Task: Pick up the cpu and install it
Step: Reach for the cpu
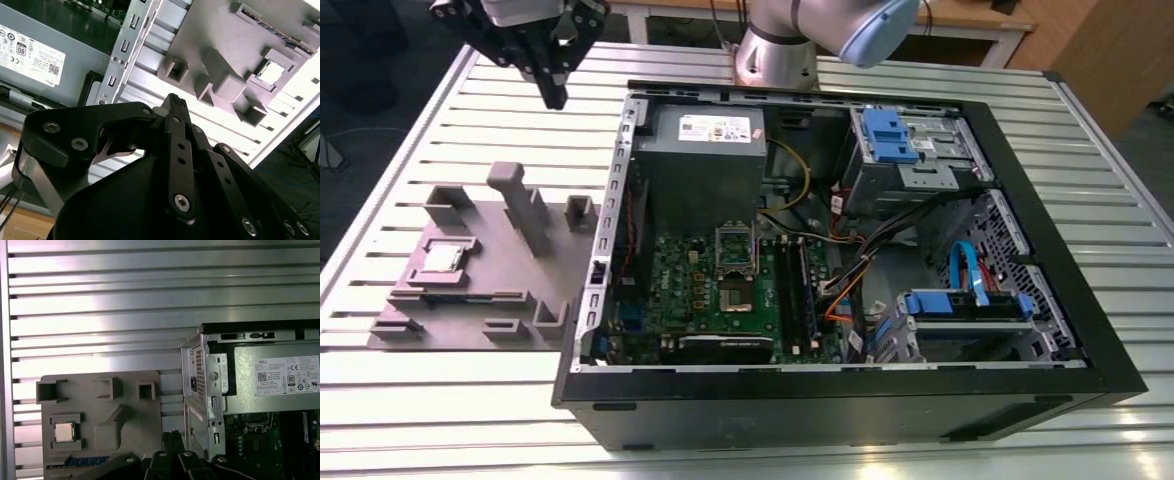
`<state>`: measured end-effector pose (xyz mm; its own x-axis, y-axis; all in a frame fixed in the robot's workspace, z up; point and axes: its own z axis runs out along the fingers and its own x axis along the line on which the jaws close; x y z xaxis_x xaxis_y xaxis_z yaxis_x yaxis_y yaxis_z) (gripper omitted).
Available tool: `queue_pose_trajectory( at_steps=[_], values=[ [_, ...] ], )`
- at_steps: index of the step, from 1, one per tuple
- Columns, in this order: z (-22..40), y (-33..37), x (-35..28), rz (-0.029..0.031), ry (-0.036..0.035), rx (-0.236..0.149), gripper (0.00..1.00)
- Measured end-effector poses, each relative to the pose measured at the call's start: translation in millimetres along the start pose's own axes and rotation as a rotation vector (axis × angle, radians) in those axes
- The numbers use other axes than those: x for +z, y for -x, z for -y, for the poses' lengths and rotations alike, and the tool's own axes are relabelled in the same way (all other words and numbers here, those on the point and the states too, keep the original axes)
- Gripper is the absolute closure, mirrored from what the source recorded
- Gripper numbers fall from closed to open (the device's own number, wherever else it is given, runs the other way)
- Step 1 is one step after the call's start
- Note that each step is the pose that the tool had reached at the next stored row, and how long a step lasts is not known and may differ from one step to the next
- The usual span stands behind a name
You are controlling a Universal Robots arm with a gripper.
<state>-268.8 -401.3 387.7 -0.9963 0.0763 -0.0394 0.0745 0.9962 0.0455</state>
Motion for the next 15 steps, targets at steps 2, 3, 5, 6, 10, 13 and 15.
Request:
queue_pose_trajectory(
  at_steps=[2,3,5,6,10,13,15],
  values=[
    [0.6,-4.4,0.1,0.0000,0.0000,0.000,0.90],
    [0.9,-6.8,0.2,0.0000,0.0000,0.000,0.90],
    [1.5,-11.4,0.3,0.0000,0.0000,0.000,0.90],
    [1.7,-13.1,0.4,0.0000,0.0000,0.000,0.90],
    [2.0,-17.4,0.7,0.0000,-0.0001,0.000,0.90],
    [2.2,-20.5,0.8,-0.0001,-0.0001,0.000,0.90],
    [2.3,-20.6,0.9,0.0000,0.0000,0.000,0.90]
  ],
)
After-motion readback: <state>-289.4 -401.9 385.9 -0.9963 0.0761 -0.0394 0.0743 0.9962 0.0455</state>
